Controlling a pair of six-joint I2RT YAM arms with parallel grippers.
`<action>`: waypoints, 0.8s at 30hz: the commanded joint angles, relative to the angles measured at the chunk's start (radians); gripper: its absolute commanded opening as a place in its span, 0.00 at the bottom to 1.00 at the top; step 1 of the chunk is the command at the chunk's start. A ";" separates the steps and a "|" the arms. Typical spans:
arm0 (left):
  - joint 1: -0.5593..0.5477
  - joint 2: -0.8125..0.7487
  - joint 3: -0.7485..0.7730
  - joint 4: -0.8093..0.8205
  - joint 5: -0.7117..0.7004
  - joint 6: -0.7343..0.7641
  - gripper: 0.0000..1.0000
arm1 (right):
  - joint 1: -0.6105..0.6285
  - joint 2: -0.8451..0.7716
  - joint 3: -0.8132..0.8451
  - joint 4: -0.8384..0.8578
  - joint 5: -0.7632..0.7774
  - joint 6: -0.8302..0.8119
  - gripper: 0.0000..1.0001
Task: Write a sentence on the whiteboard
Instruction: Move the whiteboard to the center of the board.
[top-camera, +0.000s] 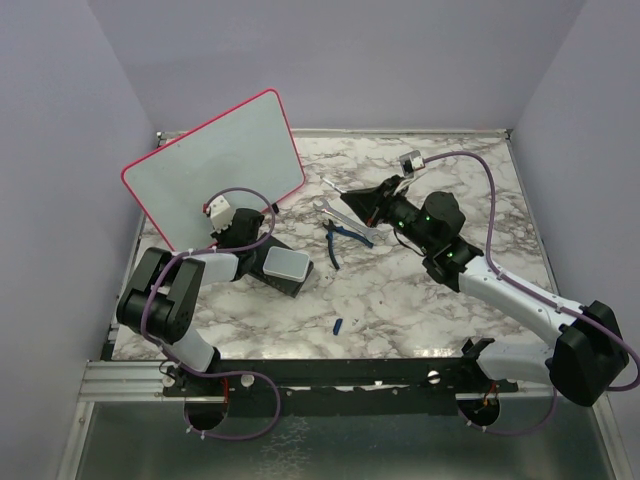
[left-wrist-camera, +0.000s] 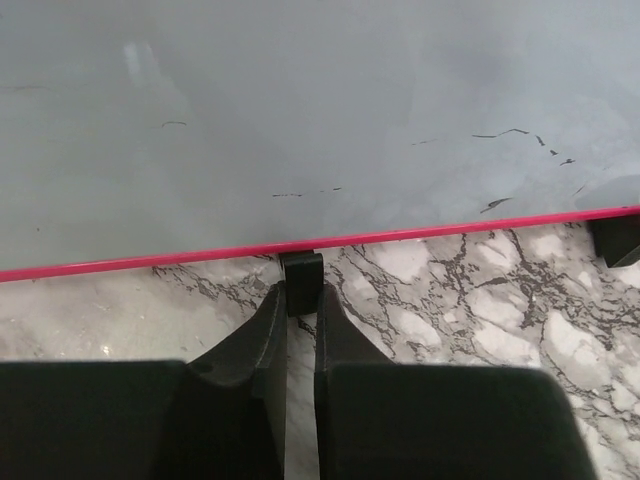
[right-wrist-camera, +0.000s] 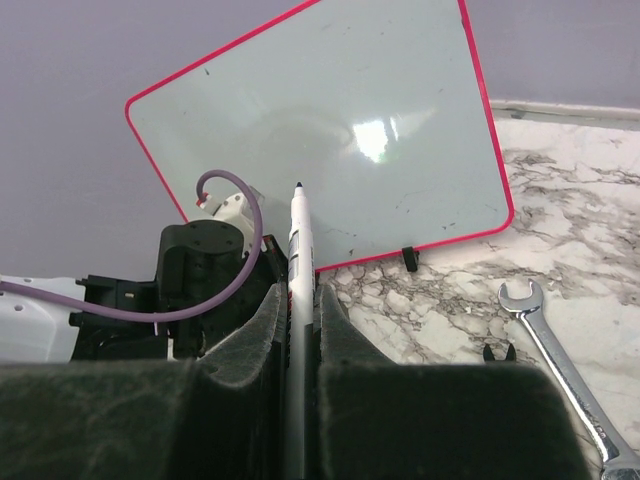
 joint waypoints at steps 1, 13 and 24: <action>0.010 -0.001 -0.005 -0.063 0.017 0.023 0.01 | -0.004 -0.004 -0.017 -0.003 -0.015 0.008 0.01; 0.005 -0.061 -0.062 -0.065 0.090 0.036 0.00 | -0.004 -0.025 -0.021 -0.009 -0.013 0.014 0.01; -0.060 -0.064 -0.095 -0.055 0.094 -0.021 0.00 | -0.004 -0.040 -0.029 -0.008 -0.011 0.023 0.01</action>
